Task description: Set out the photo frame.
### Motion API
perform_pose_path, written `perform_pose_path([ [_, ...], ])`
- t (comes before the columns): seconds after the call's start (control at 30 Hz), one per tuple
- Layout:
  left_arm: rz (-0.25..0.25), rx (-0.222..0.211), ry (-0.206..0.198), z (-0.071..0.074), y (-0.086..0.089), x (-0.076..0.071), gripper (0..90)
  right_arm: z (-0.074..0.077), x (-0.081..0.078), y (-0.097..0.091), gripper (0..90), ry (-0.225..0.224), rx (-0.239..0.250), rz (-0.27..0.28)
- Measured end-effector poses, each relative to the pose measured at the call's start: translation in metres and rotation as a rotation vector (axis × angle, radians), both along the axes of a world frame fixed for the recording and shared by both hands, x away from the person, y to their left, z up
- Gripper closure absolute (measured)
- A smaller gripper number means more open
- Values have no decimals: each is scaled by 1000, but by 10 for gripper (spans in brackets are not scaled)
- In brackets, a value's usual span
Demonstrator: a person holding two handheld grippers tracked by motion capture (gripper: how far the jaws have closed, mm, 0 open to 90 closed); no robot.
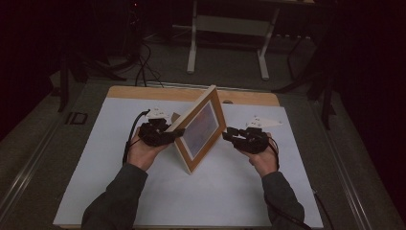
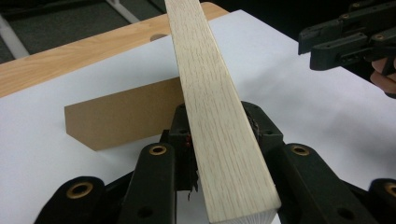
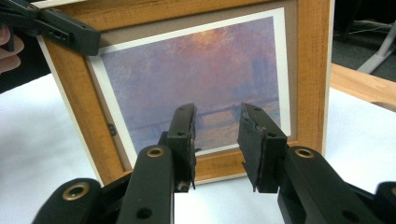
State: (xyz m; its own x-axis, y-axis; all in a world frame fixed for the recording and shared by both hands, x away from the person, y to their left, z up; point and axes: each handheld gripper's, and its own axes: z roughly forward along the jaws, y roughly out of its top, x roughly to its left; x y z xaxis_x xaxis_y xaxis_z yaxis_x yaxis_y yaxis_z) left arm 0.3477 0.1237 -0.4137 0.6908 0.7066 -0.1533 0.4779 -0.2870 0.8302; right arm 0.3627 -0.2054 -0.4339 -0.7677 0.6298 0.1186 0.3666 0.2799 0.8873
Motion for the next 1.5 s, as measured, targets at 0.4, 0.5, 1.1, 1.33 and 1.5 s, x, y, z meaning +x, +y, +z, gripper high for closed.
perform_pose_path([
  [0.4, -52, -16, 21, 1, 11, 8, 706, -3, 3, 0, 655, 4, 3, -21],
  [0.5, -63, -23, 25, 0, 13, 9, 707, -3, 3, 0, 654, 6, 2, -25],
  [1.1, -124, -50, 60, 0, 26, 20, 721, 2, 11, -4, 652, 1, -13, -39],
  [1.33, -138, -56, 70, 0, 29, 24, 726, 7, 16, -7, 653, -1, -11, -58],
  [1.5, -153, -53, 75, 1, 31, 28, 727, 10, 20, -6, 654, -11, -29, -65],
])
